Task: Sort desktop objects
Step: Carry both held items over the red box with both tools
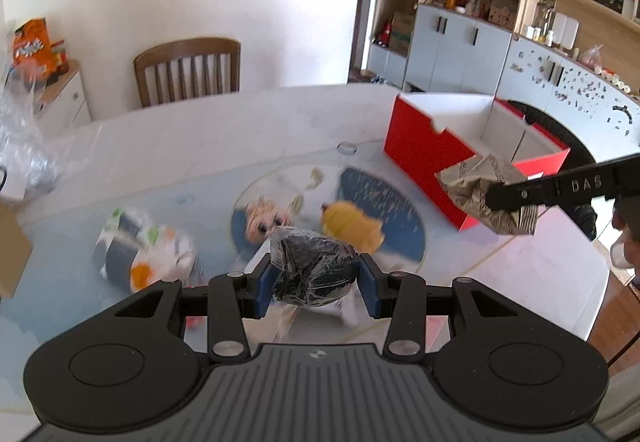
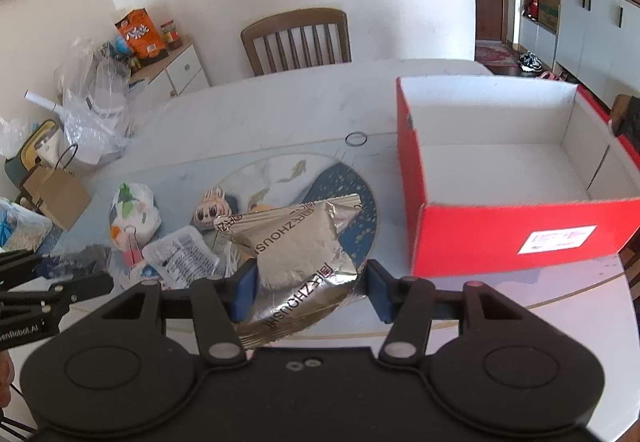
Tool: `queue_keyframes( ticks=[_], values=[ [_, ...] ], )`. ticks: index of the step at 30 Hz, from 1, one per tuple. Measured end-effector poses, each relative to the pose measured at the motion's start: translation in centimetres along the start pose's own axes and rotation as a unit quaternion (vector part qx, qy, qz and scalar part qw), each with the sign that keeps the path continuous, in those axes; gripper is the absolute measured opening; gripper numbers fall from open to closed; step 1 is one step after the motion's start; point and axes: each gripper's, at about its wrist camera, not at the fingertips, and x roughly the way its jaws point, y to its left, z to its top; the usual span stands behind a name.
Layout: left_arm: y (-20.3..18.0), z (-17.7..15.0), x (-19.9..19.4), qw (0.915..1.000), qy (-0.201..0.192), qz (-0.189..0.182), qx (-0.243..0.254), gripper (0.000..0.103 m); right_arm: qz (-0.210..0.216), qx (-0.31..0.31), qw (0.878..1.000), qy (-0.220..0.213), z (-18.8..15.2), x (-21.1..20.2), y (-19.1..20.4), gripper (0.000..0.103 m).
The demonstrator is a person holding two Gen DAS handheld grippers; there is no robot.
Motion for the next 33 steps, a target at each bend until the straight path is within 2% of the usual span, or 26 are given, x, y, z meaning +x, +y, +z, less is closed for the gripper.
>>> queue_keyframes(
  ticks=[7,16,26,33],
  values=[
    [-3.1,3.8,1.2,0.9996,-0.014,-0.025,-0.002,0.042,-0.008,0.009,1.000,-0.024,1.2,-1.6,-2.2,0.056],
    [-10.9,8.6,4.9,0.9971,-0.026,-0.059,0.041,0.042,-0.016,0.019,0.999,-0.040,3.0,-2.4,-7.6,0.056],
    [-18.4,10.8,9.8,0.9952,-0.008,-0.071,0.067,0.042,-0.033,0.025,0.998,-0.039,4.2,-2.2,-14.3,0.056],
    [-20.8,12.3,13.4,0.9931,0.014,-0.074,0.090,0.042,-0.051,0.016,0.998,-0.027,4.9,-1.2,-18.1,0.056]
  ],
)
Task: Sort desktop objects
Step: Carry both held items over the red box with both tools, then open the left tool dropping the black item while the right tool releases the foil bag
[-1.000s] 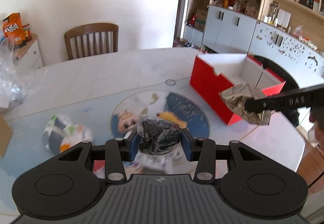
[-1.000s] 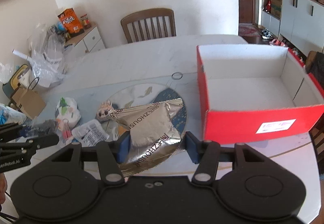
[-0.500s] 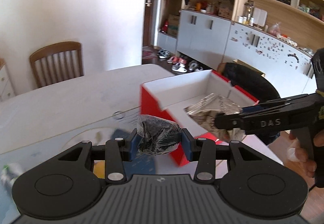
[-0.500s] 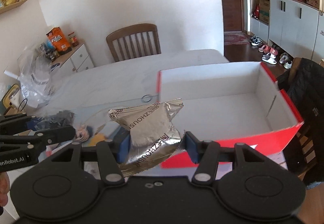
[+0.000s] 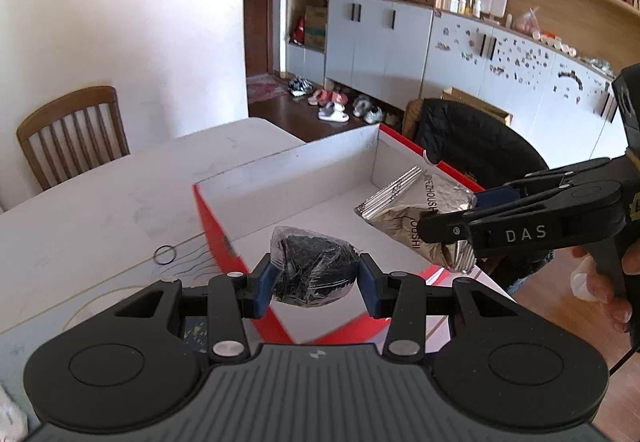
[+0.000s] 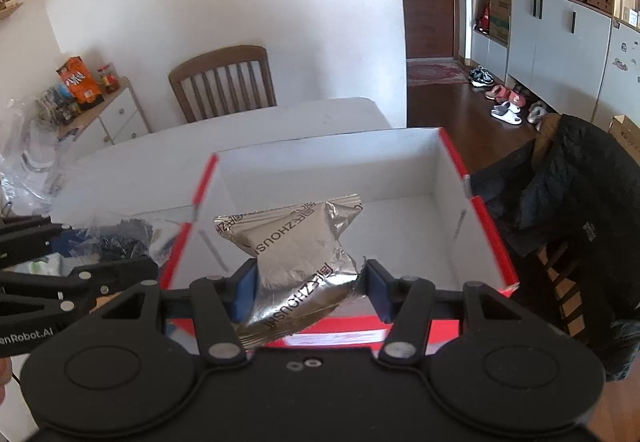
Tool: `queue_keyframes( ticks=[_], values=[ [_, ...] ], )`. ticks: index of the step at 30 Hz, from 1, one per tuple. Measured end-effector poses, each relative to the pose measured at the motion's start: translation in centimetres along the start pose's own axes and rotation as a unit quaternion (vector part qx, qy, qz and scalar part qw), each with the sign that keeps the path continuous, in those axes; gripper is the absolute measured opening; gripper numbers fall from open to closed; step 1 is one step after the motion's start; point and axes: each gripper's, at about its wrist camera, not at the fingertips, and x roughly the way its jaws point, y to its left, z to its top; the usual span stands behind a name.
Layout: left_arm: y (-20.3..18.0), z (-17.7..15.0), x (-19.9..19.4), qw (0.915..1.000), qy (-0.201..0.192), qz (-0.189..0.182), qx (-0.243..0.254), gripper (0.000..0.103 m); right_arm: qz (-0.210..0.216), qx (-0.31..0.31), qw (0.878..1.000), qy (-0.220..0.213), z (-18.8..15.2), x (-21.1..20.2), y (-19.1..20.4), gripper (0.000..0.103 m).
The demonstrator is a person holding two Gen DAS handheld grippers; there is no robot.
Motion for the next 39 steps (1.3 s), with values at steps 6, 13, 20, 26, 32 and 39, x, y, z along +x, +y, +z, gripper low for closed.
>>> queue_keyframes(
  ticks=[6,13,20,26,32,39],
  values=[
    [0.6,1.5,3.7,0.9993,0.035,-0.006,0.006,0.042,-0.007,-0.017,1.000,0.013,0.7,2.1,-1.0,0.056],
    [0.7,2.4,8.5,0.9954,0.093,-0.018,0.012,0.042,-0.008,-0.034,0.999,0.040,1.4,4.9,-1.5,0.056],
    [0.2,3.0,12.6,0.9887,0.143,-0.011,0.044,0.042,-0.017,-0.055,0.995,0.076,1.8,8.4,-2.3,0.056],
    [-0.1,3.2,15.4,0.9807,0.187,-0.013,0.055,0.042,-0.015,-0.073,0.990,0.118,1.4,11.0,-2.9,0.056],
    [-0.3,3.1,17.1,0.9723,0.225,-0.017,0.059,0.042,-0.018,-0.096,0.984,0.146,1.0,12.7,-2.4,0.056],
    [-0.6,2.3,18.0,0.9626,0.259,-0.021,0.078,0.042,-0.016,-0.102,0.981,0.164,0.5,13.5,-2.2,0.056]
  ],
)
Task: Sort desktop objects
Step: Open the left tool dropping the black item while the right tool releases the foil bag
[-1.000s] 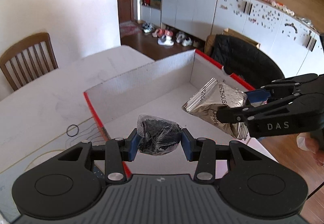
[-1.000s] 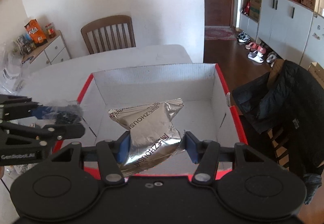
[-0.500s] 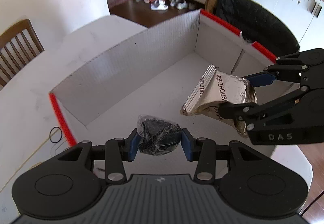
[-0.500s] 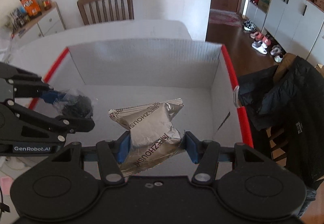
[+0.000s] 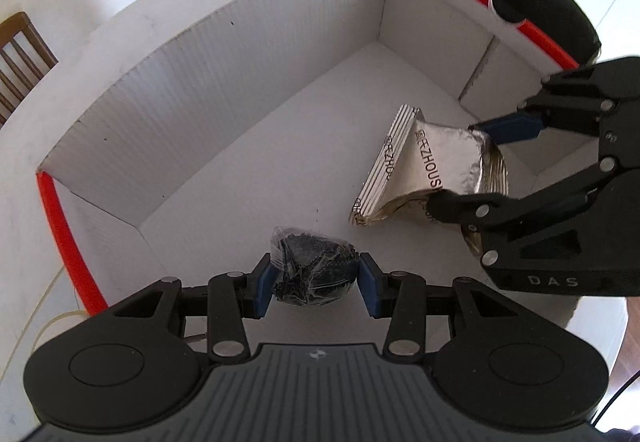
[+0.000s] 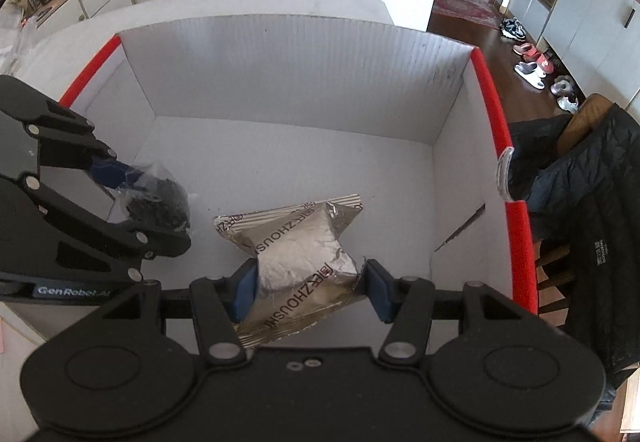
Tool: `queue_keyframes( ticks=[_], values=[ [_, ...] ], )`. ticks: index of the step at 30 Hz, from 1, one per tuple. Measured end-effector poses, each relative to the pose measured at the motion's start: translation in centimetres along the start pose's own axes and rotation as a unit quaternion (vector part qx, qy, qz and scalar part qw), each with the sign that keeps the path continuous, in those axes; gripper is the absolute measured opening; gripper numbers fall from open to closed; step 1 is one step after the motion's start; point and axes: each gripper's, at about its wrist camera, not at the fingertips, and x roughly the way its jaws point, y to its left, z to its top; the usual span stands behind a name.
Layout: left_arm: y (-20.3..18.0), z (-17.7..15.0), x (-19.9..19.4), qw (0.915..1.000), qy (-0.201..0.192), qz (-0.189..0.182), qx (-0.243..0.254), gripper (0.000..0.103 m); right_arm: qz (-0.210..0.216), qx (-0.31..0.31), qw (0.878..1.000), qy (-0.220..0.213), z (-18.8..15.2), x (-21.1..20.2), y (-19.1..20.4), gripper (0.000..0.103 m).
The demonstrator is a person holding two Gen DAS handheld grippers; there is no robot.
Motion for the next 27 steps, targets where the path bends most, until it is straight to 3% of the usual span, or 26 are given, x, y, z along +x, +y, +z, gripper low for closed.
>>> queue_keyframes(
  ticks=[7,14,27],
  values=[
    [0.2,-0.5,-0.1,0.9999,0.006,-0.007,-0.006,0.042,0.001,-0.002,1.000,0.010,0.1,0.6,-0.1,0.056],
    [0.3,-1.0,-0.9,0.9999,0.001,-0.013,-0.011,0.045,0.002,-0.007,1.000,-0.001,0.5,-0.2,-0.5,0.067],
    [0.5,-2.5,-5.5,0.9952,-0.082,-0.028,-0.046,0.045,0.025,0.004,0.998,-0.053,0.2,-5.1,-1.5,0.068]
  ],
)
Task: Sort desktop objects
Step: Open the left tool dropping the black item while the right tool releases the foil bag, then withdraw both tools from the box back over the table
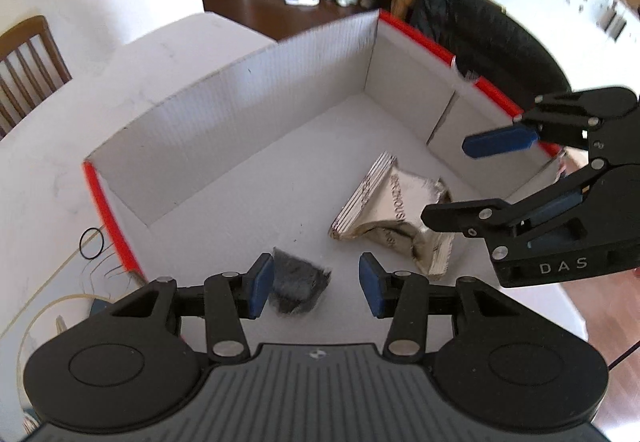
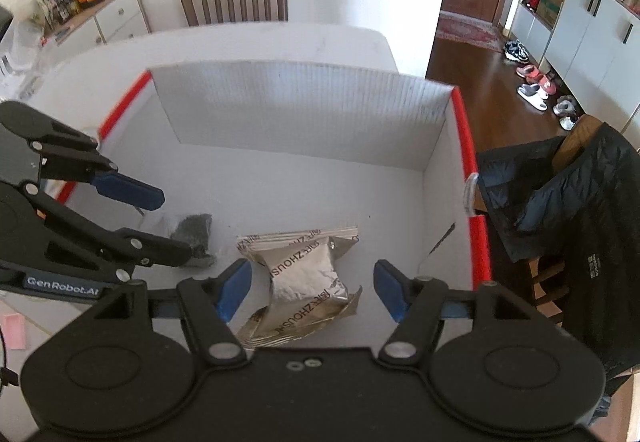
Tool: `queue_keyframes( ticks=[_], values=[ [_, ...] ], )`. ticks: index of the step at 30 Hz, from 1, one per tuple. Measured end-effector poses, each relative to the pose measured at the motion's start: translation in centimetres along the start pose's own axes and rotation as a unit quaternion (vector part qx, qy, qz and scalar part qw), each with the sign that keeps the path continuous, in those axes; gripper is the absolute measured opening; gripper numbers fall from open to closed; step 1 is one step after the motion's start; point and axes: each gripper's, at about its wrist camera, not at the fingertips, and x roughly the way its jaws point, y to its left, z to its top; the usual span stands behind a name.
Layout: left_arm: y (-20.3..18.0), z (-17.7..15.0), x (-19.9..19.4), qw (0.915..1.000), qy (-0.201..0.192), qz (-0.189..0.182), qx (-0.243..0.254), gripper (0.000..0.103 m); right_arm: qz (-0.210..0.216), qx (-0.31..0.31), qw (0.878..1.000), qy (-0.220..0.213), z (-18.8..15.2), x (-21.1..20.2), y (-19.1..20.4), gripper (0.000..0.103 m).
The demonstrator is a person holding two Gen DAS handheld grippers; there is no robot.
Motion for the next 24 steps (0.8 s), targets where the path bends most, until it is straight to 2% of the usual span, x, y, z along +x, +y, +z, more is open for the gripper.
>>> queue_keyframes(
  ticks=[9,17,24],
  values=[
    [-0.5,-1.9,-4.2,0.9980,-0.059,0.002,-0.021,0.045,0.032,0.025,0.998,-0.046,-0.1,-4.1,0.1,0.068],
    [0.2,-4.8,-8.2,0.9930,-0.108,0.004,-0.047,0.046,0.045,0.032,0.995,-0.084,-1.0,-7.0,2.0,0.072],
    [0.8,-7.3,-11.1,0.9878,-0.148,0.014,-0.048,0.058,0.055,0.041,0.991,-0.116,-1.6,-8.7,4.4,0.074]
  ],
)
